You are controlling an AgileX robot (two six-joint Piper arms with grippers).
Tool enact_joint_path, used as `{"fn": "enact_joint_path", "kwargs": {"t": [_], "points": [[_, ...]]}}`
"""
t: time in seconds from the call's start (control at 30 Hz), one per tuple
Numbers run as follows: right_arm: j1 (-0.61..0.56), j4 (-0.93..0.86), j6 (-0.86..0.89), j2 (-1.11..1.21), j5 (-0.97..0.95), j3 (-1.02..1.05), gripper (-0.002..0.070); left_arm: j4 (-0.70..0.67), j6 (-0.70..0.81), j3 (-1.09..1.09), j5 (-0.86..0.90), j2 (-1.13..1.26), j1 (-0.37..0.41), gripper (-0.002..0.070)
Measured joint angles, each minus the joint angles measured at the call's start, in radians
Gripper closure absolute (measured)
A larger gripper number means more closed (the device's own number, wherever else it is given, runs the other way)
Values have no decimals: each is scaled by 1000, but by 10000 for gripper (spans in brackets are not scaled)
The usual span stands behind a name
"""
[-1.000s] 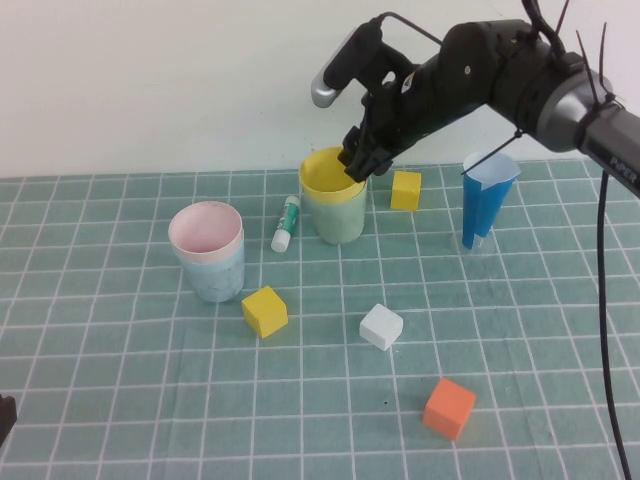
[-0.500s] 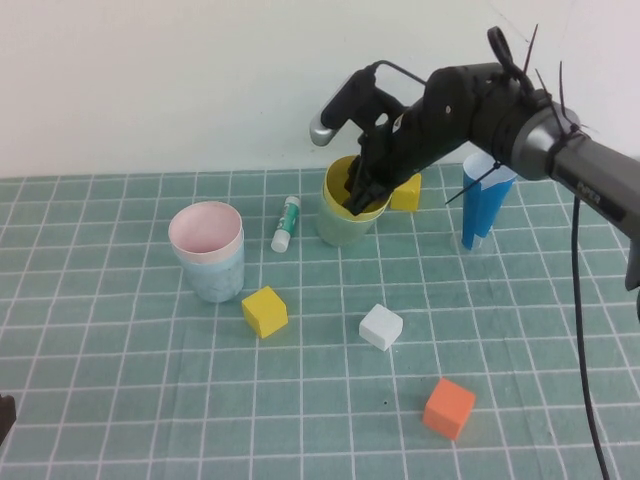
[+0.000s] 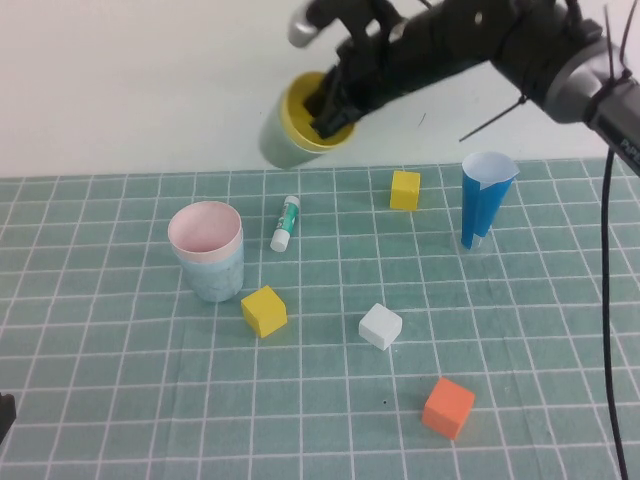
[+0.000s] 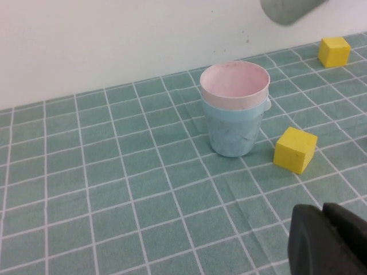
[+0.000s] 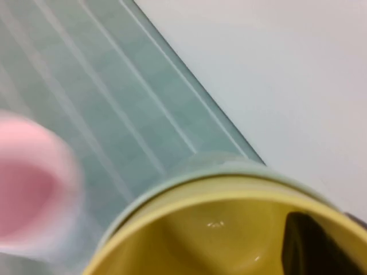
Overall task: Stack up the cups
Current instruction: Place the green cup on the pink cup
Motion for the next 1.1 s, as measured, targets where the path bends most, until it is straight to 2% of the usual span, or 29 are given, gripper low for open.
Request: {"fn": "enact_joint_path", "kwargs": {"t": [0.17, 0.4, 0.63, 0.9, 0.97, 1.1], "points": [[88, 57, -75, -14, 116, -77, 608, 0, 0, 0, 0, 0, 0, 677], [218, -65, -87, 3, 133, -79, 608, 0, -2, 0, 0, 0, 0, 677], [221, -154, -76, 56, 95, -79, 608, 0, -2, 0, 0, 0, 0, 677], [221, -163, -76, 82, 39, -79, 607, 0, -1, 0, -7, 0, 0, 677], [221, -163, -78, 89, 33, -79, 587, 0, -1, 0, -7, 0, 0, 677], [221, -163, -78, 95, 16, -79, 480, 0, -1, 0, -7, 0, 0, 677]]}}
